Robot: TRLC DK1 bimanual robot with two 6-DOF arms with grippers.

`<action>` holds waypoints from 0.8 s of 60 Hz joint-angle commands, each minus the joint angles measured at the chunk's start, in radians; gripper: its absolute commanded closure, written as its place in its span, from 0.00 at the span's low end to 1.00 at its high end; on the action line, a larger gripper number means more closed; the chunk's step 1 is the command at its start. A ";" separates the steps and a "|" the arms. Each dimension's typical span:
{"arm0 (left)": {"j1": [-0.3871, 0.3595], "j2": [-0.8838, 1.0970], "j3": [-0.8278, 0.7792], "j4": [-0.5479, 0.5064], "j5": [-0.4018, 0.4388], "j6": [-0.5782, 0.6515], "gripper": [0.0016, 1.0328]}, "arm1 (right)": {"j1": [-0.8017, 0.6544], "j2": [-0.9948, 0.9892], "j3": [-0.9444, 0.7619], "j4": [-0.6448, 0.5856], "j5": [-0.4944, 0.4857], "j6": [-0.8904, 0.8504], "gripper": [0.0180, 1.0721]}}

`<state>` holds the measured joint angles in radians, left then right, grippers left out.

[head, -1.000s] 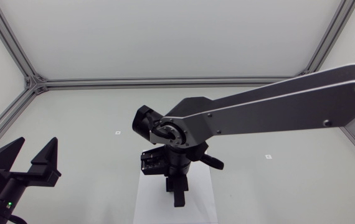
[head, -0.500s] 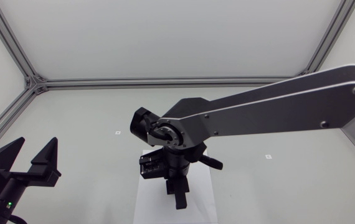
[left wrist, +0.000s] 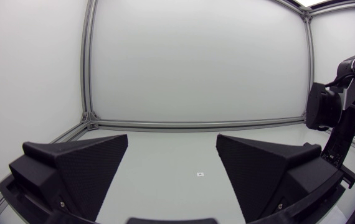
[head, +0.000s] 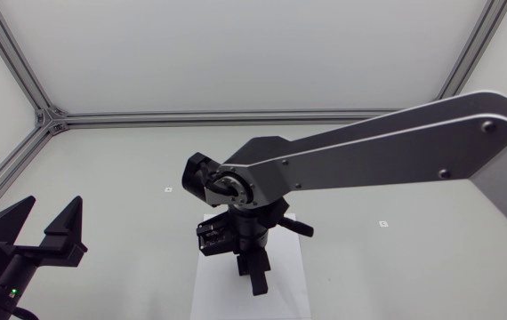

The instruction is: Pick up the orange 2x2 brick with the right arm and stack it on top of the green 2x2 brick in the center

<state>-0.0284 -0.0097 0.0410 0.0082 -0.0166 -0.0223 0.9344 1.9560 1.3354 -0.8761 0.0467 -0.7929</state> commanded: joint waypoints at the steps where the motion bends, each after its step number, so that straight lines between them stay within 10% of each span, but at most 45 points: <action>1: 0.001 -0.006 -0.041 -0.011 0.003 0.005 0.04 | -0.002 0.077 -0.030 -0.040 -0.002 -0.039 0.94; 48: 0.001 -0.006 -0.041 -0.011 0.003 0.005 0.04 | -0.020 0.135 -0.053 -0.058 -0.059 -0.085 0.94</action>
<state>-0.0284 -0.0097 0.0410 0.0082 -0.0166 -0.0227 0.9188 1.9911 1.3781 -0.9138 0.0063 -0.8482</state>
